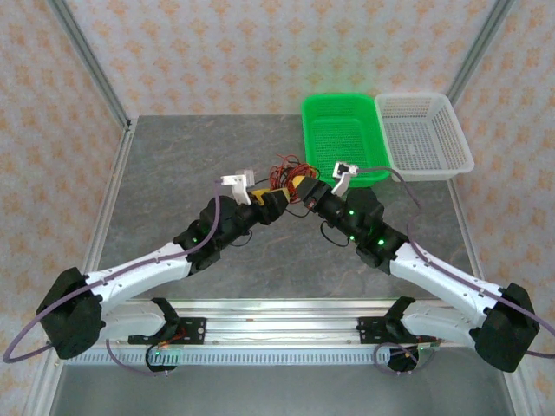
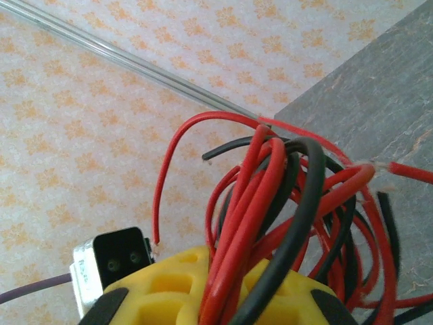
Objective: Untangle the cables
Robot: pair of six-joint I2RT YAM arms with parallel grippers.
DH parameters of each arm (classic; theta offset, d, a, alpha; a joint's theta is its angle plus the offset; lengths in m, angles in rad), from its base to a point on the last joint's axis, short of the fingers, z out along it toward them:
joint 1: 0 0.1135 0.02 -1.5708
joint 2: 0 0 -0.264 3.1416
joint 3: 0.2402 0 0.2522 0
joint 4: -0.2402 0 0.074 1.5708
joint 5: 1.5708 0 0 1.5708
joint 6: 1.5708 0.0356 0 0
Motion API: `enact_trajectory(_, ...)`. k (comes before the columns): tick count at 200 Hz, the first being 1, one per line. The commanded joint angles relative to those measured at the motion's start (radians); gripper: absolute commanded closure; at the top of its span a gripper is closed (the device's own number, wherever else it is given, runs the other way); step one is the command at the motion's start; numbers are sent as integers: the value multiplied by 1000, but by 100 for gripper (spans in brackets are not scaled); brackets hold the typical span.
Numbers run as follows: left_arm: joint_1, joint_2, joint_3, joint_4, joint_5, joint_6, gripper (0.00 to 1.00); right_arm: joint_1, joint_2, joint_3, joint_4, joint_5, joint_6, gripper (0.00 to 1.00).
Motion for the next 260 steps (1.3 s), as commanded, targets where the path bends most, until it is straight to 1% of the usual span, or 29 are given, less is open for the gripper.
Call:
enact_trajectory(1, 11, 18, -13, 93, -6, 8, 52, 10, -21, -5, 75, -17, 17, 100)
enact_trajectory(14, 18, 24, -10, 105, -17, 14, 72, 10, -34, -11, 73, -19, 19, 100)
enact_trajectory(27, 23, 22, -6, 99, -27, 21, 100, 10, -51, -11, 49, -19, 0, 100)
enact_trajectory(34, 27, 16, 1, 83, -26, 27, 100, 10, -60, -4, 18, -22, -29, 100)
enact_trajectory(46, 35, -9, 20, 23, -31, 50, 100, 10, -69, 35, -84, -30, -140, 100)
enact_trajectory(73, 54, -89, 99, -214, -44, 118, 100, 3, -47, 150, -409, -22, -517, 100)
enact_trajectory(86, 60, -126, 134, -317, -37, 153, 100, 0, -36, 180, -510, 11, -672, 100)
enact_trajectory(101, 63, -156, 165, -420, -18, 162, 100, -2, -39, 193, -547, 35, -802, 100)
enact_trajectory(114, 65, -172, 179, -479, 10, 153, 100, -3, -52, 184, -523, 29, -886, 100)
enact_trajectory(129, 65, -180, 185, -525, 54, 129, 100, -2, -70, 172, -487, -5, -973, 100)
enact_trajectory(142, 65, -189, 179, -540, 83, 116, 100, -2, -87, 159, -458, -16, -1017, 89)
enact_trajectory(146, 65, -193, 176, -543, 89, 96, 100, -2, -91, 158, -453, -16, -1024, 83)
enact_trajectory(153, 65, -201, 167, -545, 90, 81, 100, -2, -98, 159, -452, -6, -1026, 67)
enact_trajectory(167, 64, -220, 158, -553, 70, 70, 100, -2, -110, 163, -463, 18, -999, 30)
enact_trajectory(170, 65, -223, 158, -555, 65, 69, 100, -3, -113, 163, -468, 20, -989, 26)
enact_trajectory(177, 65, -229, 157, -560, 49, 69, 100, -2, -123, 162, -476, 15, -964, 20)
enact_trajectory(189, 65, -236, 162, -562, 30, 69, 100, -2, -143, 152, -481, 10, -889, 18)
enact_trajectory(201, 65, -234, 174, -558, 24, 69, 100, -2, -169, 136, -471, 22, -768, 17)
enact_trajectory(208, 65, -229, 184, -556, 24, 71, 100, -3, -180, 127, -468, 36, -679, 16)
enact_trajectory(224, 65, -210, 213, -561, 24, 88, 100, -3, -190, 122, -497, 81, -383, 14)
enact_trajectory(239, 65, -191, 238, -566, 28, 105, 100, -8, -192, 112, -504, 37, -138, 13)
enact_trajectory(253, 65, -177, 256, -566, 39, 152, 100, -10, -209, 70, -411, -47, 41, 13)
enact_trajectory(260, 65, -170, 265, -567, 46, 174, 100, -14, -217, 55, -374, -65, 118, 11)
